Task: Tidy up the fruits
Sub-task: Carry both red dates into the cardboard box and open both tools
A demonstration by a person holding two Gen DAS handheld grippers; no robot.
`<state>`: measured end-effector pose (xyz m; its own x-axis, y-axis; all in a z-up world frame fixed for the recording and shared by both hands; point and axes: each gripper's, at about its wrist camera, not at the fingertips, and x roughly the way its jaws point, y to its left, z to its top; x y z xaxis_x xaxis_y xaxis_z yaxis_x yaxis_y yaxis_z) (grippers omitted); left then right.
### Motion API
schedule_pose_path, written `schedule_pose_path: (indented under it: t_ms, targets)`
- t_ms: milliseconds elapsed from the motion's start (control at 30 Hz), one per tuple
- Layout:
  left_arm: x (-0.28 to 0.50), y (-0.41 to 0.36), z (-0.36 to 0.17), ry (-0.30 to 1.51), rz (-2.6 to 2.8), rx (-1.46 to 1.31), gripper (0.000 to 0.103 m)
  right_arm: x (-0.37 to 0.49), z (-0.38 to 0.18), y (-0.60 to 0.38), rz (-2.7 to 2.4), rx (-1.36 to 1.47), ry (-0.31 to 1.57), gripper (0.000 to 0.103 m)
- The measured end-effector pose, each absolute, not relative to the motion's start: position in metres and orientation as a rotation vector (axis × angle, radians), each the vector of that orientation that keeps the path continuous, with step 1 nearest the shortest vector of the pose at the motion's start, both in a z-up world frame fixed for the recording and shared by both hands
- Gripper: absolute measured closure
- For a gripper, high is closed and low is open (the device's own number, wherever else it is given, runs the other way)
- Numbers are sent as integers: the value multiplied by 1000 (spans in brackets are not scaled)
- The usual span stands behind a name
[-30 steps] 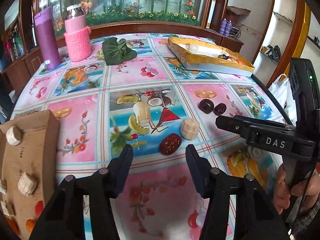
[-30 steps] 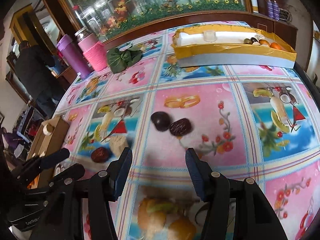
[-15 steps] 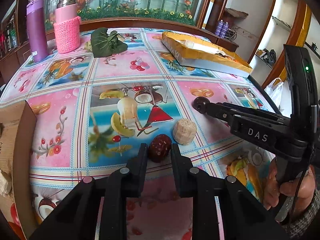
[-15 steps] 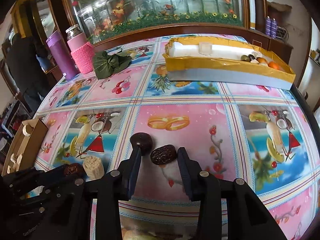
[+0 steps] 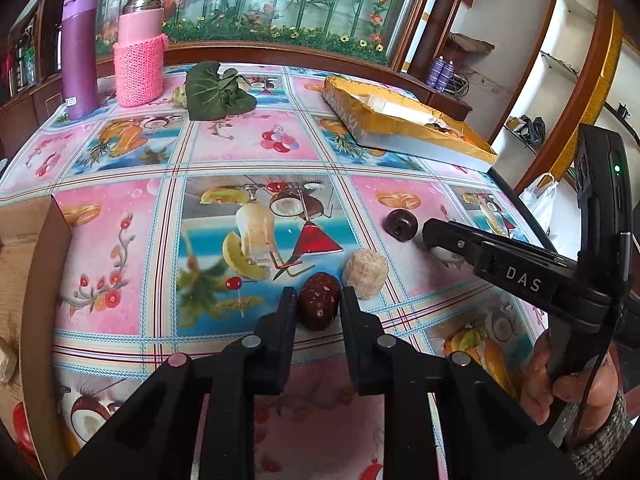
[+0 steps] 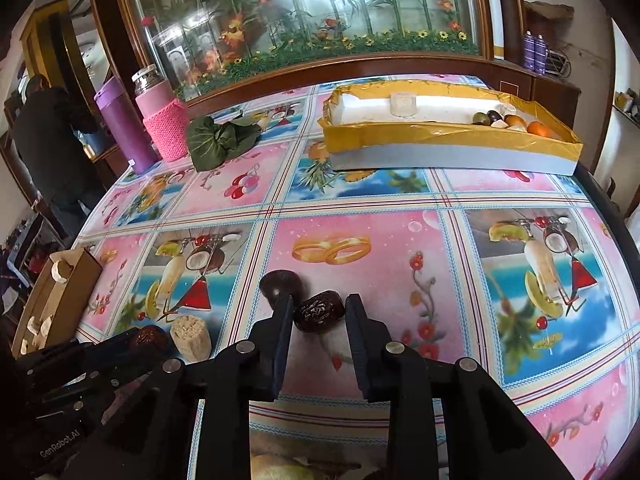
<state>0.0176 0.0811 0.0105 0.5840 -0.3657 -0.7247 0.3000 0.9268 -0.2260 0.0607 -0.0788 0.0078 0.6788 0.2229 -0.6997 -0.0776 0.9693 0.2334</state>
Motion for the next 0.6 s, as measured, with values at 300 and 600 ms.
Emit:
schedule_pose_path:
  t_ms: [300,600]
  targets:
    - [0,84,24,837,-431,-107,82,25,23,-77,188,297,814,74]
    - [-74,180,55,817,-330,-267,82,-24,54,-19,308,219,786,74]
